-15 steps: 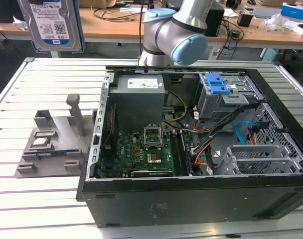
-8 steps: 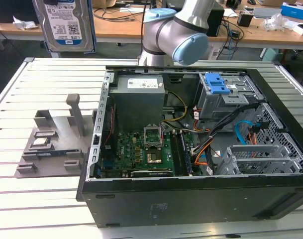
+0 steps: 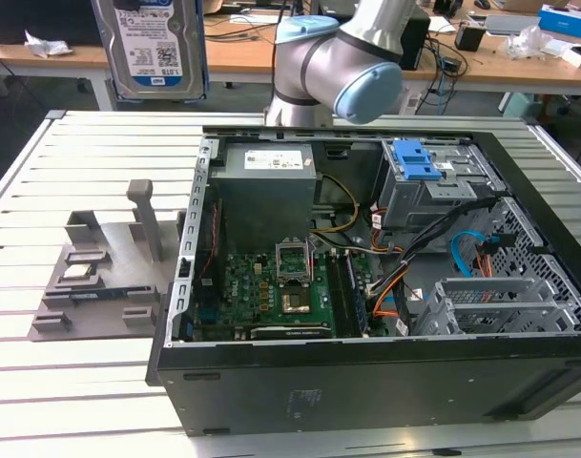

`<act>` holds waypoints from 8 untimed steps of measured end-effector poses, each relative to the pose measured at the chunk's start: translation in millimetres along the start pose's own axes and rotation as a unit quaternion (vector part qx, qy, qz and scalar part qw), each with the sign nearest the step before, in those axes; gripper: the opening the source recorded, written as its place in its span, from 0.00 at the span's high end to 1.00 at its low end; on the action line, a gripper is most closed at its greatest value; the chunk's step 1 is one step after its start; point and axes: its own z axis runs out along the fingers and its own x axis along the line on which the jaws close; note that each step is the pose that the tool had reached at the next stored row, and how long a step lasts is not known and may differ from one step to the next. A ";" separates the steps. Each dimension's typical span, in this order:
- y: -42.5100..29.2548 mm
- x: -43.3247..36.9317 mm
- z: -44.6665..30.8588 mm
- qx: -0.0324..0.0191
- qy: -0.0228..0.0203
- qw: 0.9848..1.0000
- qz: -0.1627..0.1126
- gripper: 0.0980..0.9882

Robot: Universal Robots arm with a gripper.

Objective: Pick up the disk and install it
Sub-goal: 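Pick up the disk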

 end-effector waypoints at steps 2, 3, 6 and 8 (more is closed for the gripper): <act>-8.2 0.3 -0.3 0.000 0.000 1.000 0.000 0.70; -13.0 0.4 -0.6 0.000 0.000 1.000 0.000 0.70; -22.1 0.7 -0.9 0.000 0.000 1.000 0.000 0.70; -30.0 1.0 -1.2 0.000 0.000 1.000 0.000 0.70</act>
